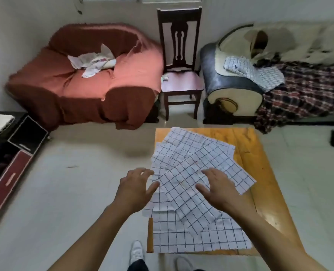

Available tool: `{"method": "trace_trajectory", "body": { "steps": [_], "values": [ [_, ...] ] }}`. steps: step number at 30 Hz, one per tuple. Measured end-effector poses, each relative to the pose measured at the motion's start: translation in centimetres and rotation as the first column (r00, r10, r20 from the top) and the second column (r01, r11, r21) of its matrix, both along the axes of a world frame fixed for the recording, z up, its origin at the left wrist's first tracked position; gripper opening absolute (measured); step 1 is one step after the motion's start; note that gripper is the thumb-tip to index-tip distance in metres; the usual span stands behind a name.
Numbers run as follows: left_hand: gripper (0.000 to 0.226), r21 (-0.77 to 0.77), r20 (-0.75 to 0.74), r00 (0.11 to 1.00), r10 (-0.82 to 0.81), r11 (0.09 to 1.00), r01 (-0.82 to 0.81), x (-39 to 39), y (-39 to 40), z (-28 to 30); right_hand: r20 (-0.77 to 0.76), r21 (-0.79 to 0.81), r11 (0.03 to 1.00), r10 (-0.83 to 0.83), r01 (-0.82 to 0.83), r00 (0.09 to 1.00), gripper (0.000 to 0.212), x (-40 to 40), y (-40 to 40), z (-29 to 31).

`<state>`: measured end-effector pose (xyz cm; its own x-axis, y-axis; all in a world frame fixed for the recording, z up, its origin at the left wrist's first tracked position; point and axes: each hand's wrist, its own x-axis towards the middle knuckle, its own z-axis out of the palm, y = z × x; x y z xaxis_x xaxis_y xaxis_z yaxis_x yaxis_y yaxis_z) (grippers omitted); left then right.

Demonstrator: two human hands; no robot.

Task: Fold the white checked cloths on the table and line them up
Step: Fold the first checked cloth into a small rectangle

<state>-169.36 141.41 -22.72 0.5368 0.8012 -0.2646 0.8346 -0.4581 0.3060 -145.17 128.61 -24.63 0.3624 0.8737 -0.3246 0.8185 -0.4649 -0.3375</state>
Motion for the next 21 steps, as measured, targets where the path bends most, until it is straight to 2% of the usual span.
{"method": "trace_trajectory", "body": {
  "steps": [9, 16, 21],
  "values": [
    [0.044, -0.061, 0.135, 0.945, -0.298, 0.95, 0.308, -1.9, 8.0, -4.7, 0.009, -0.074, 0.927, -0.367, 0.367, 0.93, 0.062, -7.9, 0.9, -1.3],
    [0.041, -0.073, 0.109, 0.887, -0.449, 0.886, 0.457, -2.6, 9.6, -4.8, -0.05, -0.06, 0.854, -0.52, 0.517, 0.853, 0.06, -11.7, 0.2, -1.7],
    [0.039, -0.07, 0.05, 0.873, -0.485, 0.87, 0.487, -2.4, 10.6, -5.2, -0.102, -0.052, 0.825, -0.565, 0.563, 0.819, 0.056, -11.6, -0.4, -3.5]
  ]
}}
